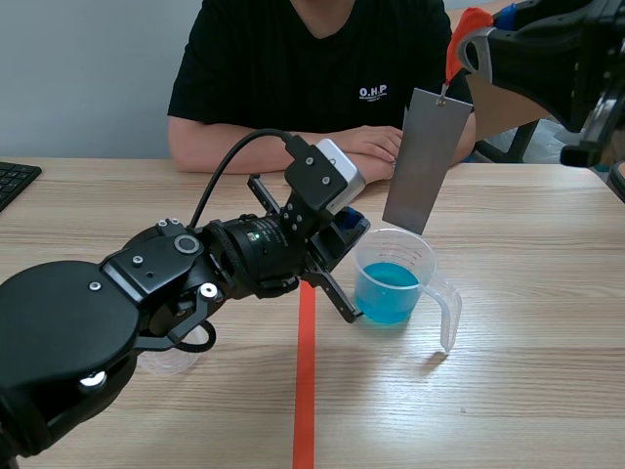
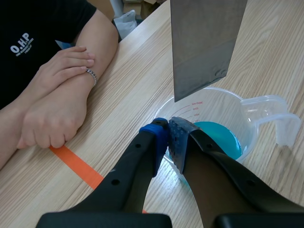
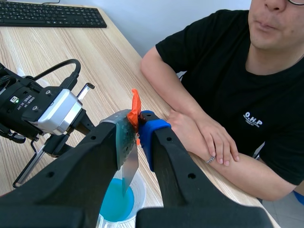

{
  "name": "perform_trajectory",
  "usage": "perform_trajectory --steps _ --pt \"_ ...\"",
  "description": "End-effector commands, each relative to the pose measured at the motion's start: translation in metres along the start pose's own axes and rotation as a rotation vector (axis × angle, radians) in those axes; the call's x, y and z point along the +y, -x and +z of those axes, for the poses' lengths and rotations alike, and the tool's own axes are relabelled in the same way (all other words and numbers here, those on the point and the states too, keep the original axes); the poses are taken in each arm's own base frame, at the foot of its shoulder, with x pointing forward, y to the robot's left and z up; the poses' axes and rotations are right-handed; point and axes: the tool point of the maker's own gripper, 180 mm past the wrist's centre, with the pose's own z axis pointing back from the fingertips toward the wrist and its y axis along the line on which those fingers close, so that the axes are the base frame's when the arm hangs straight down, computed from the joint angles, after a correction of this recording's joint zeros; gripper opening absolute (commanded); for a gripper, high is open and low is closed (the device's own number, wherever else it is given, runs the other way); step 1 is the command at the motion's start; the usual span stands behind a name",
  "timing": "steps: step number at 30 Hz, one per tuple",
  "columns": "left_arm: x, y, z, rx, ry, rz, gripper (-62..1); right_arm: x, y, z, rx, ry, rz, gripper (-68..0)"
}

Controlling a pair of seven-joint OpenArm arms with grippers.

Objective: Do the redox reaction experiment.
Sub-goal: 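Raise the plate and point at it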

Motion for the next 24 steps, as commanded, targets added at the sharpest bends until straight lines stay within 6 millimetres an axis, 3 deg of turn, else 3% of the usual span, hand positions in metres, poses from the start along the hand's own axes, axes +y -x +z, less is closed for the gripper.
perform_trajectory --steps 1,6,11,15,24 --pt "0.004 -0.014 -0.003 -0.043 -0.006 -0.005 -56.9 -0.002 -0.011 0.001 -0.032 -0.001 0.022 -65.8" --pt "0.008 -0.003 0.008 -0.01 -0.007 -0.027 -56.8 -0.002 -0.011 0.001 -0.032 -0.001 0.022 -65.8" --pt "0.011 0.006 0.039 0.013 -0.01 -0.054 -56.8 -0.002 -0.011 0.001 -0.032 -0.001 0.022 -65.8" --pt "0.018 0.013 0.077 0.04 -0.034 -0.07 -56.8 -0.002 -0.011 0.001 -0.032 -0.001 0.022 -65.8" --pt "0.042 0.035 0.182 0.18 -0.221 -0.046 -56.9 -0.002 -0.011 0.001 -0.032 -0.001 0.022 -65.8"
